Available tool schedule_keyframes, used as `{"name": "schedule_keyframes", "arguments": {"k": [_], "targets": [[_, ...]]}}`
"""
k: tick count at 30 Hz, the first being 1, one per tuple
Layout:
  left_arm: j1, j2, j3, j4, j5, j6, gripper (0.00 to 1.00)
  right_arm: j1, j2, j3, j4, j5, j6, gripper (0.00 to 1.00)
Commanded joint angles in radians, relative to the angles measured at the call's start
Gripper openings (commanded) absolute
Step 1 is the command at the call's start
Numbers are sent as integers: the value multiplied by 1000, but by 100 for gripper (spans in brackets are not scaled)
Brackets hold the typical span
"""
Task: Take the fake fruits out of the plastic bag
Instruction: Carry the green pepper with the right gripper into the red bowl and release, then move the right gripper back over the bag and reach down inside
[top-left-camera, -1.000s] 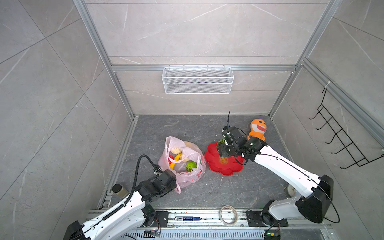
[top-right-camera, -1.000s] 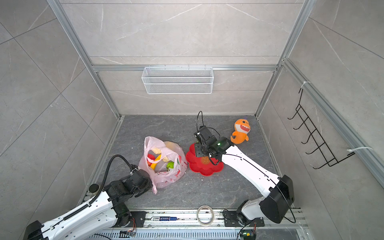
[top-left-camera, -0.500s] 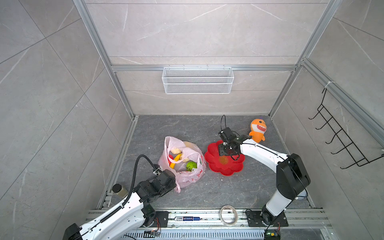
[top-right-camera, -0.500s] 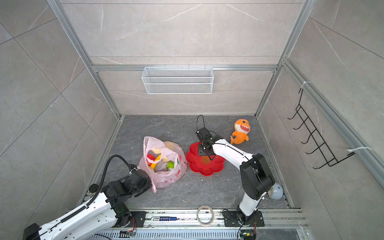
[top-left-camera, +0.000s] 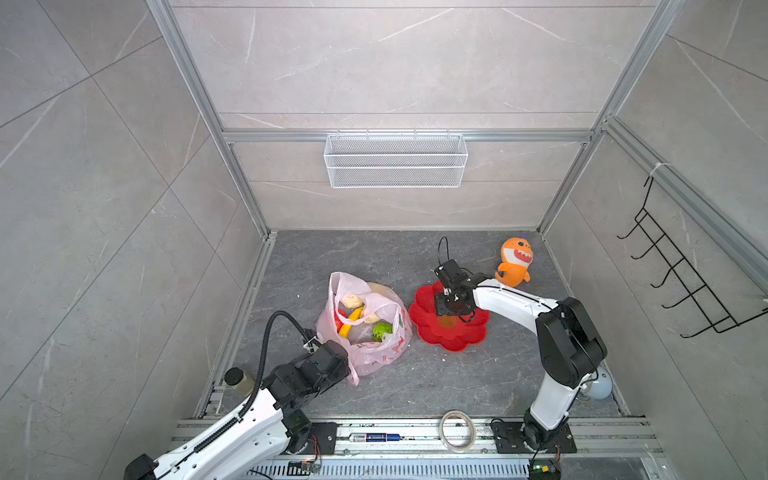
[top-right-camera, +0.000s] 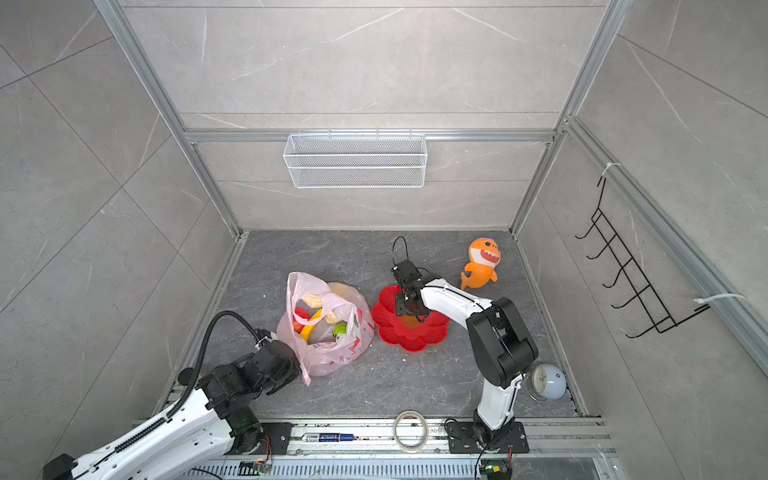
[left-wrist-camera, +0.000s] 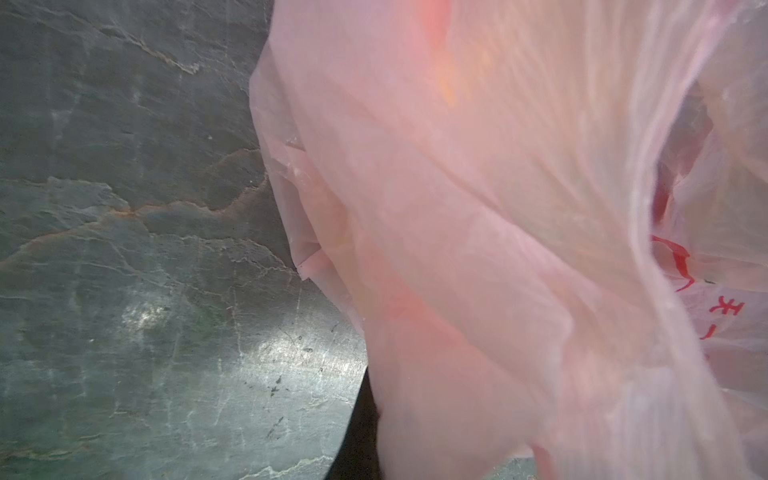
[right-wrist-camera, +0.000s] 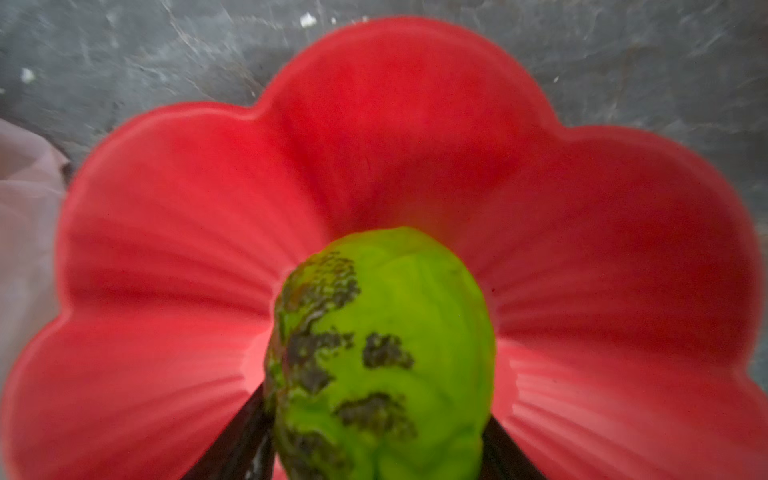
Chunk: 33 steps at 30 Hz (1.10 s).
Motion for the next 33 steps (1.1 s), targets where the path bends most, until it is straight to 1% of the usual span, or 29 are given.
{"name": "schedule_keyframes", "arguments": {"k": [1, 10, 16, 20, 24, 26, 29, 33], "targets": [[-4, 4, 26, -15, -23, 10, 1, -5, 16, -17, 16, -3, 2, 37], [-4, -4, 17, -17, -24, -2, 1, -11, 32, -17, 10, -2, -5, 45], [-4, -20, 15, -27, -24, -1, 1, -11, 26, -13, 1, 4, -5, 58], [-4, -24, 15, -26, -24, 1, 1, -13, 19, -9, -11, 13, -9, 65], [-4, -24, 13, -26, -23, 2, 1, -12, 7, 12, -51, 20, -30, 74], [-4, -28, 10, -27, -24, 1, 1, -12, 1, 26, -77, 25, -39, 76], [-4, -31, 11, -27, -24, 2, 1, -11, -41, 44, -125, 43, -41, 79], [-4, -32, 15, -23, -30, 4, 1, 8, -198, 66, -198, 44, -52, 80]]}}
